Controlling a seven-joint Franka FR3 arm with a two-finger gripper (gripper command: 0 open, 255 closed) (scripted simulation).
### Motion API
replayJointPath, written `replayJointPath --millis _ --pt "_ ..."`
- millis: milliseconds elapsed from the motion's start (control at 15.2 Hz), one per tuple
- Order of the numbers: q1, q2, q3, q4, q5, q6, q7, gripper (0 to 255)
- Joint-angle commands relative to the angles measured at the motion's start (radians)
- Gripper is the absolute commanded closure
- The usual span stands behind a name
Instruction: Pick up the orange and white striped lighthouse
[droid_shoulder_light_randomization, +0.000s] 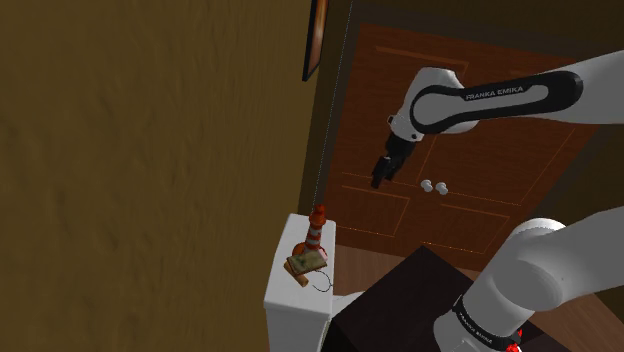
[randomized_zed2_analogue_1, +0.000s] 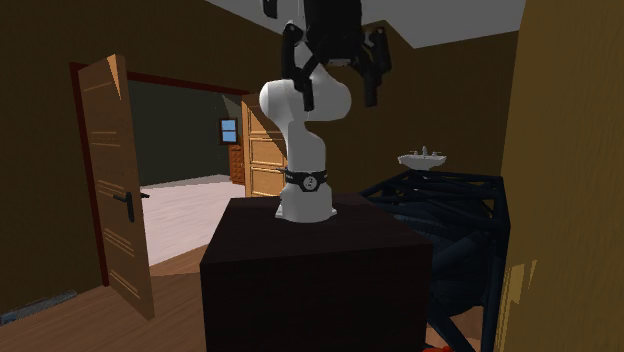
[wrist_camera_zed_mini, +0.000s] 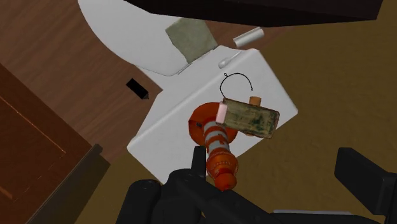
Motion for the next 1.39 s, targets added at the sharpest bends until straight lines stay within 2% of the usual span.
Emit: replayJointPath --millis 0,330,594,726,924,1122,1320 --pt "0.008 0.056 -0.016 -0.022 0.016 0.097 -0.025 0" --pt "0.054 0.235 -0.053 -0.044 0.095 0.337 -0.1 0" --pt "0.116 0.406 -0.093 -0.022 0.224 0.51 -0.211 0" --pt "0.151 0.497 -0.108 0.005 0.328 0.581 -0.297 0" --pt "0.184 0.639 -0.104 0.068 0.538 0.661 -0.468 0" --pt "0.159 0.777 -0.047 0.155 0.753 0.711 -0.649 0" --pt "0.102 0.908 0.033 0.256 0.922 0.749 -0.803 0"
